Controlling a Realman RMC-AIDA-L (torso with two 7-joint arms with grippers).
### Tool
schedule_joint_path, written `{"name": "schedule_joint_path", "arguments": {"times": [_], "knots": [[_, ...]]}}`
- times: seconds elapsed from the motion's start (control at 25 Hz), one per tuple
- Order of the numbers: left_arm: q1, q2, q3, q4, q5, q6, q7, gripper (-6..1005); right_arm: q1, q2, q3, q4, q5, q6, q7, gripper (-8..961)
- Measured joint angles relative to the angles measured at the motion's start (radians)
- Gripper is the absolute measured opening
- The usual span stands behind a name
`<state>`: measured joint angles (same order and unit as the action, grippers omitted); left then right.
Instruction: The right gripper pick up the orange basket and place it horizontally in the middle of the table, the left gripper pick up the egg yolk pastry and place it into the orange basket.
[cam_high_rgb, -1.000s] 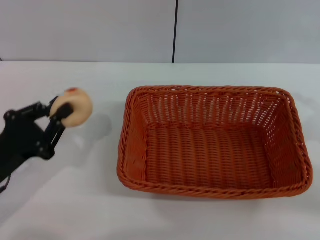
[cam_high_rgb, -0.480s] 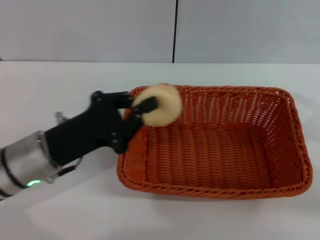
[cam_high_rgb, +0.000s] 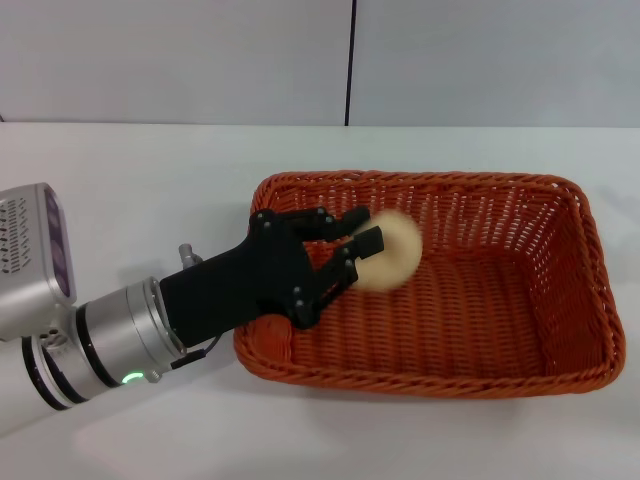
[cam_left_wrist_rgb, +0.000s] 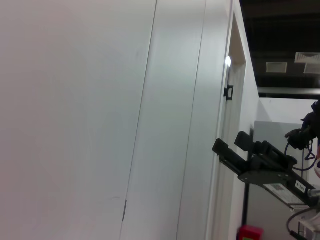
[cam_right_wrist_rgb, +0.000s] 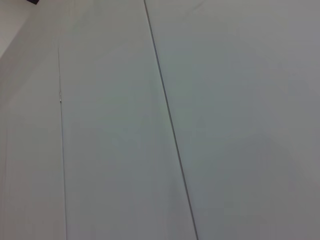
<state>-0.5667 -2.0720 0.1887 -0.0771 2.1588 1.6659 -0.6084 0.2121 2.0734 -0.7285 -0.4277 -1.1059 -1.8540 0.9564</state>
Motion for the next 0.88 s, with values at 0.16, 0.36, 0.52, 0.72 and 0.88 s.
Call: {"name": "schedule_joint_path", "arguments": {"times": [0.16, 0.36, 0.52, 0.72, 0.88], "knots": [[0.011, 0.004, 0.000, 0.004, 0.000, -0.001, -0.005, 123, 0.000, -0.001, 0.003, 0.000, 0.000, -0.001, 0.000, 611], [0.036, 0.008, -0.012, 0.013, -0.007, 0.007, -0.005, 262, -0.005, -0.001, 0.037, 0.005, 0.000, 0.007, -0.002, 613], [0.130, 0.010, -0.139, 0.067, -0.009, 0.018, 0.000, 431, -0.006, 0.000, 0.175, 0.071, 0.000, 0.016, -0.013, 615], [0.269, 0.010, -0.370, 0.132, -0.010, 0.059, 0.010, 626, -0.024, 0.000, 0.262, 0.121, -0.005, 0.072, -0.138, 617], [0.381, 0.010, -0.529, 0.135, -0.010, 0.080, 0.093, 763, -0.030, 0.000, 0.307, 0.193, 0.000, 0.111, -0.244, 645]]}}
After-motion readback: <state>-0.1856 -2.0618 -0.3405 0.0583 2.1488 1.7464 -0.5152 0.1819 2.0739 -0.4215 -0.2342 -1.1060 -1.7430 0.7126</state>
